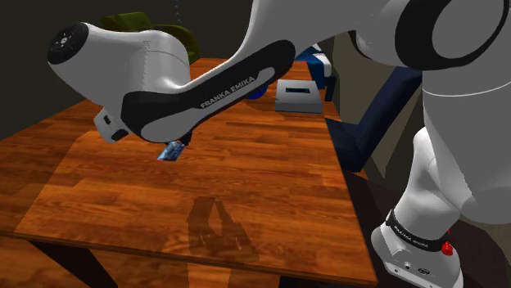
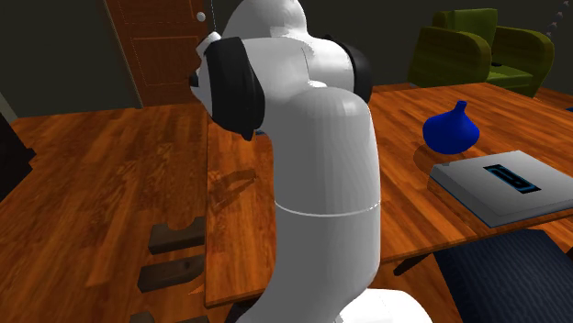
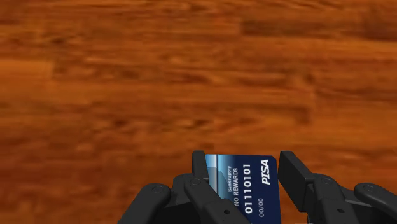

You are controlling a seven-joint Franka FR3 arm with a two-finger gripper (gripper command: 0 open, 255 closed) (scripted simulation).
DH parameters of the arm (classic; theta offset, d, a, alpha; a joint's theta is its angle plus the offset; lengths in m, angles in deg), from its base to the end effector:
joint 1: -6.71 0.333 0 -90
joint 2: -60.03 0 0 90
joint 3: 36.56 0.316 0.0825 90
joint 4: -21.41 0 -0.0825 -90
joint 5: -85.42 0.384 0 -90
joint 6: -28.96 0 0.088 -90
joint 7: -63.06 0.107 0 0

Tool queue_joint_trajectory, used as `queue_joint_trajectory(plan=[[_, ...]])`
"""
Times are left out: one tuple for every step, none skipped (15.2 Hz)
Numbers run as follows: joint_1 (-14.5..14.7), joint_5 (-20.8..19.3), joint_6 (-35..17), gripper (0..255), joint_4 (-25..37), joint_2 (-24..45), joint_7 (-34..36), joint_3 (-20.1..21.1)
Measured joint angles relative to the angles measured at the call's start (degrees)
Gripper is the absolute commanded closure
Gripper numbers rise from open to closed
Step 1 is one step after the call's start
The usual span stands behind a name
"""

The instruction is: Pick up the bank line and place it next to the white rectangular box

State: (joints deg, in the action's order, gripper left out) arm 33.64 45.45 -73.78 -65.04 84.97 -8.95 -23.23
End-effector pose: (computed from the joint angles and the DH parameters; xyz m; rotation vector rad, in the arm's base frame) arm 0.5626 0.3746 0.4222 1.2375 2.2915 -0.3764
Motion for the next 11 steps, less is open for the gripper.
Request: queue_joint_trajectory(plan=[[0.03,0.10,0.54,255,0.64,-0.06,-0.41,0.02],[0.09,0.19,1.04,255,1.26,-0.03,-0.73,0.04],[-0.23,0.29,0.86,255,0.69,-0.63,-1.05,0.00],[-1.08,0.45,-0.21,255,-1.69,-2.28,-1.29,-0.12],[-1.92,0.60,-1.29,255,-4.00,-3.93,-1.61,-0.27],[-2.81,0.74,-2.65,255,-6.97,-5.93,-1.75,-0.44],[-3.56,0.96,-3.60,255,-9.41,-7.83,-2.11,-0.59],[-4.50,1.03,-5.13,255,-12.14,-9.59,-2.47,-0.90],[-5.42,1.24,-6.39,255,-14.98,-11.75,-3.05,-1.21],[-6.12,1.33,-7.48,255,-17.03,-13.25,-3.50,-1.52],[-6.76,1.43,-8.41,255,-18.76,-14.56,-4.02,-1.83]])
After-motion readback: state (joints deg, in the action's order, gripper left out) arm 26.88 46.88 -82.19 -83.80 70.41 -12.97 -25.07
